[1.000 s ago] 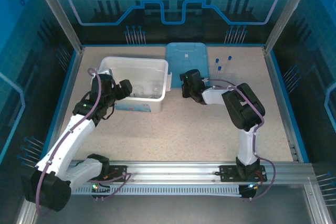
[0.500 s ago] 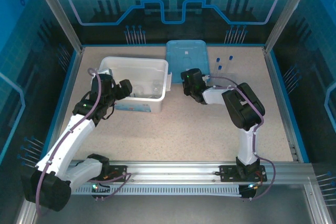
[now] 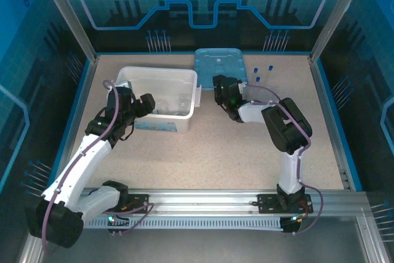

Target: Organize the chemistry lab equipment

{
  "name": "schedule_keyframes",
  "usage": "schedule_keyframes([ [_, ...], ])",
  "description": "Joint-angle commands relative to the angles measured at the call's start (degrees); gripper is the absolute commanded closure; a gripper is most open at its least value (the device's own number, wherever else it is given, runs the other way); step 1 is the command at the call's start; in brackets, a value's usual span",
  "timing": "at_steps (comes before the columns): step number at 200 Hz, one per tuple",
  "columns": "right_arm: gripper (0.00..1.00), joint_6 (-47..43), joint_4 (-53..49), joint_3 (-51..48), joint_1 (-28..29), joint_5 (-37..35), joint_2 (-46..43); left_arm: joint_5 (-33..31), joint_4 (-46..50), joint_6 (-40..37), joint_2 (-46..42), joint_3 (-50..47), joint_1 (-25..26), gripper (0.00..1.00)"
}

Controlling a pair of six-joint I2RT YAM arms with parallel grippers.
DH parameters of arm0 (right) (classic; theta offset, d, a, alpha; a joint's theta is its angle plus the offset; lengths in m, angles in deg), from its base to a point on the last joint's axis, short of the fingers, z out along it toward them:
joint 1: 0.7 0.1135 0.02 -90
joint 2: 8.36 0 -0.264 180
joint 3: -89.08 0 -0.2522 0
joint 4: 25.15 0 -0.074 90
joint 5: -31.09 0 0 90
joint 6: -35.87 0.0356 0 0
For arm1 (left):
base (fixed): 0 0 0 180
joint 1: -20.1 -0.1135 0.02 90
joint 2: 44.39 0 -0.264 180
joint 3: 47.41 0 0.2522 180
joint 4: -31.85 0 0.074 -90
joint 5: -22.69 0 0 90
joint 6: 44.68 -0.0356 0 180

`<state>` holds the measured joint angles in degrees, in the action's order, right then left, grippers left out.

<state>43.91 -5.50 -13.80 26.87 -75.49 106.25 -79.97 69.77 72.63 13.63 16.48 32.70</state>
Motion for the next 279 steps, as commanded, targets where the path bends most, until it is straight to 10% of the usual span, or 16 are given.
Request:
schedule_keyframes([
  [1,0.44,-0.22,3.75,-0.05,-0.56,-2.90,-1.46,-0.52,1.06,0.29,-0.88,2.25,0.23,0.16],
  [100,0.75,1.71,0.93,1.60,-1.29,-1.92,-0.30,-1.41,1.94,-0.04,-2.66,1.73,0.24,0.15],
  [279,0.92,-10.48,-15.19,-2.72,-1.47,-6.00,-20.09,-1.51,1.85,-0.18,-2.91,2.34,0.23,0.15],
])
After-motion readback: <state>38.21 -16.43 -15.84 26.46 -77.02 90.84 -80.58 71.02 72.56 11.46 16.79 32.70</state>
